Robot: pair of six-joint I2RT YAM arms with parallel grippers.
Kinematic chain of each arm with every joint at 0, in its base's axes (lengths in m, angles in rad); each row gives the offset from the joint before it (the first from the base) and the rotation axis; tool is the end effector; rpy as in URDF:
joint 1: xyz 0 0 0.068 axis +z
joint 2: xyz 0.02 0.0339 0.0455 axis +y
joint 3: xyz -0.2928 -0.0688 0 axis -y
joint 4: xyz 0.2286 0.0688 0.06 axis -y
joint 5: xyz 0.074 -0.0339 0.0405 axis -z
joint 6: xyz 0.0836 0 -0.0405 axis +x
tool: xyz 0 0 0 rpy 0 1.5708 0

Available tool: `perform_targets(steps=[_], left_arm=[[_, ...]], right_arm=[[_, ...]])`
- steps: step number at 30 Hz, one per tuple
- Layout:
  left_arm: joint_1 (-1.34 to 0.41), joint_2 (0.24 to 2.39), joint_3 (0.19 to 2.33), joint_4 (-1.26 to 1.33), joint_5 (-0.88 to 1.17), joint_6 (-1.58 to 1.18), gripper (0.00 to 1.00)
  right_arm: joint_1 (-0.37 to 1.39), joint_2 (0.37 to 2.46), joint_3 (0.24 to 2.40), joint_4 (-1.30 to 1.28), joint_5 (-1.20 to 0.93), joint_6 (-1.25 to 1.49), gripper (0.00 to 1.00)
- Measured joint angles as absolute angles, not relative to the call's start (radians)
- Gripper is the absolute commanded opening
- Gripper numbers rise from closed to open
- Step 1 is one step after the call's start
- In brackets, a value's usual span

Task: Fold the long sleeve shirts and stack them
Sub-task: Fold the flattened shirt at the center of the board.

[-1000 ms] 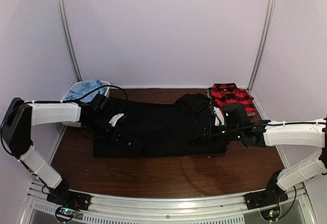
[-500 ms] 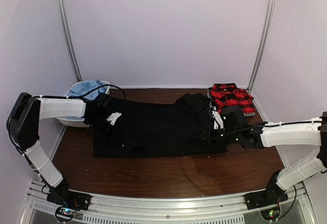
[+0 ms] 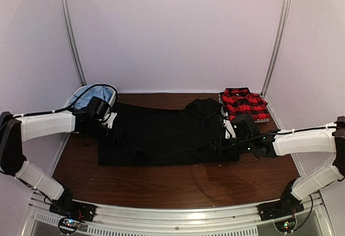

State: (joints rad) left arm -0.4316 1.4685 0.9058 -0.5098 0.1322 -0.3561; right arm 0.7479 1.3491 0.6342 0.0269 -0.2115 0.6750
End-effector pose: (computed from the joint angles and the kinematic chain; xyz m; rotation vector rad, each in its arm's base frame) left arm 0.2592 -0.1315 0.1958 0.1473 2.6957 -0.4286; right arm 0.1991 0.2087 0.1957 -0.2109 2.4300 0.9474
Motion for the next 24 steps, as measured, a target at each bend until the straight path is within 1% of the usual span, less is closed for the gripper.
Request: perform_targets(steps=[4,9,13,16,20,24], left_arm=[[-0.463,1.335,0.807,-0.461,0.173,-0.415,0.88],[-0.633,1.241,0.789,-0.44,0.087,-0.449,0.88],[-0.748,1.254,0.789,-0.441,-0.009,-0.473,0.88],[-0.809,1.312,0.789,-0.445,-0.093,-0.491,0.87],[-0.864,1.434,0.799,-0.467,-0.201,-0.51,0.81],[-0.888,1.56,0.838,-0.507,-0.298,-0.522,0.67]], right_arm=[[0.748,1.357,0.634,0.035,-0.212,0.675,0.25],[0.751,1.385,0.634,0.043,-0.212,0.676,0.25],[0.756,1.394,0.634,0.051,-0.212,0.676,0.25],[0.757,1.398,0.634,0.057,-0.212,0.676,0.25],[0.757,1.401,0.634,0.058,-0.212,0.677,0.25],[0.758,1.402,0.634,0.062,-0.212,0.677,0.24]])
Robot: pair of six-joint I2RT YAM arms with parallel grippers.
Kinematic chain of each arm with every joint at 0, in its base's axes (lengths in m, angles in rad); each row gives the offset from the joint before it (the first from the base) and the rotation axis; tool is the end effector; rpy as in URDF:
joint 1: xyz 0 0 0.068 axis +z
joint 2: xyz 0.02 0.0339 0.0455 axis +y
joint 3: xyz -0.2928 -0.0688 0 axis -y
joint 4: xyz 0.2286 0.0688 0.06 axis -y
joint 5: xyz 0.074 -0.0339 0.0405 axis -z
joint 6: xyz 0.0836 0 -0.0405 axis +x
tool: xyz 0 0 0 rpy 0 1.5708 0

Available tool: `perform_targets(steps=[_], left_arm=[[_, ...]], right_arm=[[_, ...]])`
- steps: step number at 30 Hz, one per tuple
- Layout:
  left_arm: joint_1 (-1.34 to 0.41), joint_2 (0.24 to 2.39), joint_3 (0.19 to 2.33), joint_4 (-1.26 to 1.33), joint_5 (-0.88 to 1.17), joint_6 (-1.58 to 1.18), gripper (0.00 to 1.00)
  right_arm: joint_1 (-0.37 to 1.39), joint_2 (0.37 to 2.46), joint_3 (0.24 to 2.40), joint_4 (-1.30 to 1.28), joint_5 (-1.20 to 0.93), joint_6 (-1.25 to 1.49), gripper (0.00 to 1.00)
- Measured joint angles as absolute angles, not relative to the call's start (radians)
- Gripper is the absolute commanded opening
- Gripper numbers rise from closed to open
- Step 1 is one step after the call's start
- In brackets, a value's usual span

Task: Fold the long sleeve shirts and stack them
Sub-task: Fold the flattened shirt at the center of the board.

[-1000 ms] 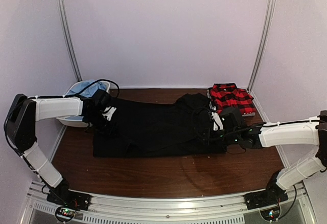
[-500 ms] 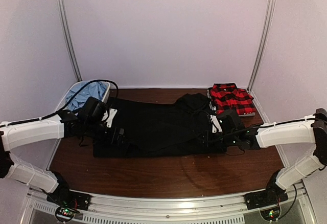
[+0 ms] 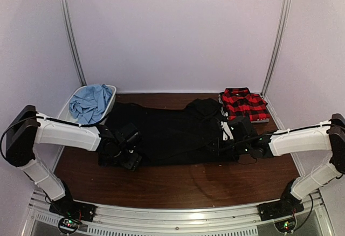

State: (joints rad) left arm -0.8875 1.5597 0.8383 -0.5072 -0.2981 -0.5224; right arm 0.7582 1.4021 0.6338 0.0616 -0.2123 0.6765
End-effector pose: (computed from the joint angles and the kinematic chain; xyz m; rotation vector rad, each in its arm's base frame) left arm 0.1956 -0.2014 0.1554 0.4198 2.6587 0.0065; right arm 0.2023 0.2159 0.1853 -0.2210 2.4510 0.9424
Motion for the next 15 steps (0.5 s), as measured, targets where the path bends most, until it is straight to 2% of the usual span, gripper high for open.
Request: perform_targets(steps=[9,13,15], left_arm=[[-0.888,1.611,0.896,-0.543,-0.419,-0.529,0.47],[-0.888,1.611,0.898,-0.545,-0.435,-0.522,0.31],[-0.888,1.611,0.898,-0.549,-0.444,-0.518,0.19]], right_arm=[[0.763,1.407,0.633,0.073,-0.213,0.679,0.24],[0.763,1.42,0.631,0.08,-0.215,0.679,0.24],[0.763,1.425,0.63,0.08,-0.218,0.679,0.24]])
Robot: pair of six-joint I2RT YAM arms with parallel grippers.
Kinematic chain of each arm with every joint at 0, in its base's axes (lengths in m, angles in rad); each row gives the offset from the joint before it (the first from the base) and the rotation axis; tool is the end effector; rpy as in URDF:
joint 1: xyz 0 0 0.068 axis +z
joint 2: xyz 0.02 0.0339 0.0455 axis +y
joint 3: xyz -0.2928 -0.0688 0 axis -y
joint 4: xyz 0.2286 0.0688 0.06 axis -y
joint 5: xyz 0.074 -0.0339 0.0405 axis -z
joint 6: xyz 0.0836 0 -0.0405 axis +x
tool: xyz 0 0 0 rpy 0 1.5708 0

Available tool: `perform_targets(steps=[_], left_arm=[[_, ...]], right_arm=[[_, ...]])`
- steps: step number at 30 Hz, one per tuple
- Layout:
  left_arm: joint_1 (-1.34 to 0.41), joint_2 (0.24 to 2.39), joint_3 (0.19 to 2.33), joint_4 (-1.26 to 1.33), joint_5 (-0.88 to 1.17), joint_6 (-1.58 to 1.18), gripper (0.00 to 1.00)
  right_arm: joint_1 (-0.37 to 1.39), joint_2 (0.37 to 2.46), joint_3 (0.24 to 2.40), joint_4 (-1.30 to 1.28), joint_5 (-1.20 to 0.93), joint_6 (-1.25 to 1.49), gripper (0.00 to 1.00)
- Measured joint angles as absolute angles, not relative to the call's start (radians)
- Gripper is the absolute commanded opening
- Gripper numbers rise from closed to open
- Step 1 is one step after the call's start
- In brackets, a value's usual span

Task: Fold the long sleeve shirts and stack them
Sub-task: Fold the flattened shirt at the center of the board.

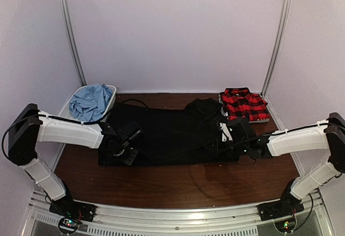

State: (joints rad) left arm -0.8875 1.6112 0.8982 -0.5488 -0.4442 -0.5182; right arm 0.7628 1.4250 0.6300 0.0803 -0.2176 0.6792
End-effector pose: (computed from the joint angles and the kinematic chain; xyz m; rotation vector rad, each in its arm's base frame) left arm 0.2106 -0.2018 0.1595 0.3900 2.5895 0.1875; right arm 0.2029 0.2189 0.1800 -0.2261 2.4618 0.9463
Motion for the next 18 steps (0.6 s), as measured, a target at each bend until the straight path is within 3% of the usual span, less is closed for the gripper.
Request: perform_targets(steps=[1,3,18], left_arm=[[-0.888,1.612,0.9,-0.553,-0.449,-0.514,0.08],[-0.888,1.612,0.912,-0.568,-0.459,-0.514,0.0],[-0.891,1.629,0.984,-0.764,-0.72,-0.445,0.0]], right_arm=[[0.763,1.427,0.63,0.08,-0.219,0.679,0.24],[0.763,1.427,0.63,0.08,-0.22,0.679,0.24],[0.763,1.386,0.698,-0.035,-0.162,0.633,0.24]])
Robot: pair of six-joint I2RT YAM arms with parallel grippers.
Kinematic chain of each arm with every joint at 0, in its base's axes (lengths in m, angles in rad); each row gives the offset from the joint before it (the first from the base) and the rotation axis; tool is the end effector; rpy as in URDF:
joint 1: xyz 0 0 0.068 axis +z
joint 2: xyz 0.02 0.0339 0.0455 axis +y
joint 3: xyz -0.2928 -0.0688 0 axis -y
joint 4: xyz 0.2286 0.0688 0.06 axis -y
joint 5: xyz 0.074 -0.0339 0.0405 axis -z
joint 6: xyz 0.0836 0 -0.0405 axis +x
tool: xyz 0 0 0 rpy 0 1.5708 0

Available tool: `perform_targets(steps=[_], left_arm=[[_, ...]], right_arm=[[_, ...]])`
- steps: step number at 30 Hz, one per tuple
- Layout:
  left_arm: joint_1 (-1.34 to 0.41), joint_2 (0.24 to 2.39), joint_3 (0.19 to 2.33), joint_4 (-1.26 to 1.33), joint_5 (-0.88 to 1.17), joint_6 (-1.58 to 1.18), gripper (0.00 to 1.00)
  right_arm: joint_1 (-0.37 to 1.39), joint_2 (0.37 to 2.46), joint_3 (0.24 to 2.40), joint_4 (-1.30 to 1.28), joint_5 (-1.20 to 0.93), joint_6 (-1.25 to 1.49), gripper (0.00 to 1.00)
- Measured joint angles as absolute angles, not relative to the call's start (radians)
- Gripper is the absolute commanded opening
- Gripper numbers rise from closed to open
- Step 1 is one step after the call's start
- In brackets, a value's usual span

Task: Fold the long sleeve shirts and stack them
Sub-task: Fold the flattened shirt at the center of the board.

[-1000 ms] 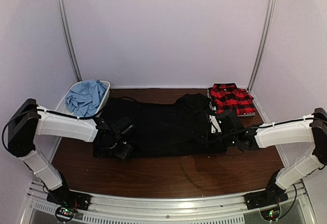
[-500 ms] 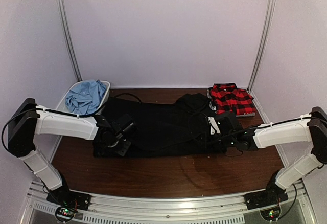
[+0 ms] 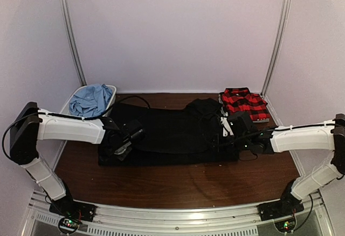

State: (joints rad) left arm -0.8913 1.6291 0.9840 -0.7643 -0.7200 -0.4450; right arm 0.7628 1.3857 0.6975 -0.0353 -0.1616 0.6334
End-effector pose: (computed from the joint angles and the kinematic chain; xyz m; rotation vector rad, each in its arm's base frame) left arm 0.2174 -0.1814 0.1812 0.4801 2.4601 0.6147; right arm 0.2062 0.2157 0.1988 -0.2480 2.4420 0.8631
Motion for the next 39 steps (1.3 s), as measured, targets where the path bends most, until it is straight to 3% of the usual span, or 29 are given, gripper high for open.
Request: perform_targets(steps=[11,19,25,33,39], left_arm=[[-0.937,1.644,0.984,-0.791,-0.808,-0.417,0.01],[-1.001,1.768,0.989,-0.838,-0.809,-0.439,0.31],[-1.008,1.801,1.031,-0.913,-0.791,-0.499,0.45],[-1.023,1.82,1.115,-1.082,-0.746,-0.634,0.5],[-1.032,1.82,1.115,-1.162,-0.738,-0.697,0.46]], right_arm=[[0.763,1.372,0.721,-0.067,-0.125,0.623,0.24],[0.763,1.386,0.721,-0.068,-0.121,0.611,0.24],[0.763,1.386,0.722,-0.07,-0.115,0.608,0.24],[0.763,1.386,0.722,-0.073,-0.114,0.608,0.24],[0.763,1.387,0.722,-0.073,-0.115,0.609,0.24]])
